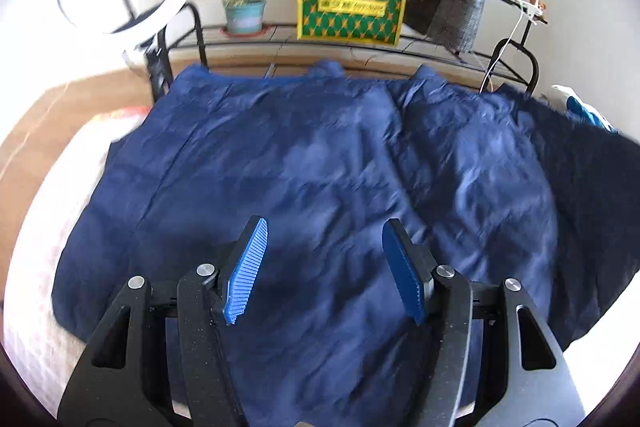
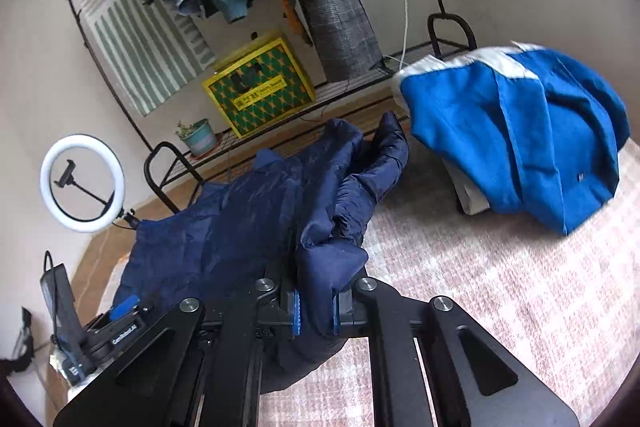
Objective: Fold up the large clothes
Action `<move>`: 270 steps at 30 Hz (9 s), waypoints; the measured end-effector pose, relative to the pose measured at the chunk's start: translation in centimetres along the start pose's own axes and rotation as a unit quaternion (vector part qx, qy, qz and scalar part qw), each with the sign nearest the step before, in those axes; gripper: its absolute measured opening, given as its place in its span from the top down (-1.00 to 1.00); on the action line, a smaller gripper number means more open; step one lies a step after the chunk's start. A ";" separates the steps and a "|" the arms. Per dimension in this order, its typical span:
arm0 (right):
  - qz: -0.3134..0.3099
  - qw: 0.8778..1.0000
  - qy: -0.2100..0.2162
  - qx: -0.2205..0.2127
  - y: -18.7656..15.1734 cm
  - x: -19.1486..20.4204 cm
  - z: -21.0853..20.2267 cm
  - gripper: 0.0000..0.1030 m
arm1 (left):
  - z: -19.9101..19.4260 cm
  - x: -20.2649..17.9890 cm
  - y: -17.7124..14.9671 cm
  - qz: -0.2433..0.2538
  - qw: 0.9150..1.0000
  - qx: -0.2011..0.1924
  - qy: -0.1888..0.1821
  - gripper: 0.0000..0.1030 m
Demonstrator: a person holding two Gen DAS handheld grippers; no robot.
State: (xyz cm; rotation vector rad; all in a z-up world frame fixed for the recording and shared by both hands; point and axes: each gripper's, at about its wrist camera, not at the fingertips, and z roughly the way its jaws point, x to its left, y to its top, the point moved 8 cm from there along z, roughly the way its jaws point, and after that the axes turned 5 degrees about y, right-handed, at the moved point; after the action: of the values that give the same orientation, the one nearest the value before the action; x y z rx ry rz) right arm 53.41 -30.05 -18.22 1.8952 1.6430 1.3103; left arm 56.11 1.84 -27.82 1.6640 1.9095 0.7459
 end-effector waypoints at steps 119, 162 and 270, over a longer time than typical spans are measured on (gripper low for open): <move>-0.302 0.921 0.226 0.096 -4.8 21.7 9.4 0.38 | 0.1 21.1 8.8 0.018 0.988 -0.060 0.143 -0.26; -0.060 0.945 0.222 0.233 -8.0 10.3 16.1 -0.48 | 6.7 29.8 -0.8 -0.257 0.927 0.128 -0.240 -0.46; -0.279 0.954 0.014 0.109 -8.2 -5.0 -18.6 0.62 | -23.4 -17.0 -12.8 0.117 0.969 0.020 -0.218 0.73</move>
State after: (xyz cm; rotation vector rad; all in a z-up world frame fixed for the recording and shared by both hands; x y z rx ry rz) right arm 34.15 -38.09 -16.44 1.3510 2.1957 0.9519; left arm 33.17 -18.22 -19.40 1.9121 1.4473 0.3807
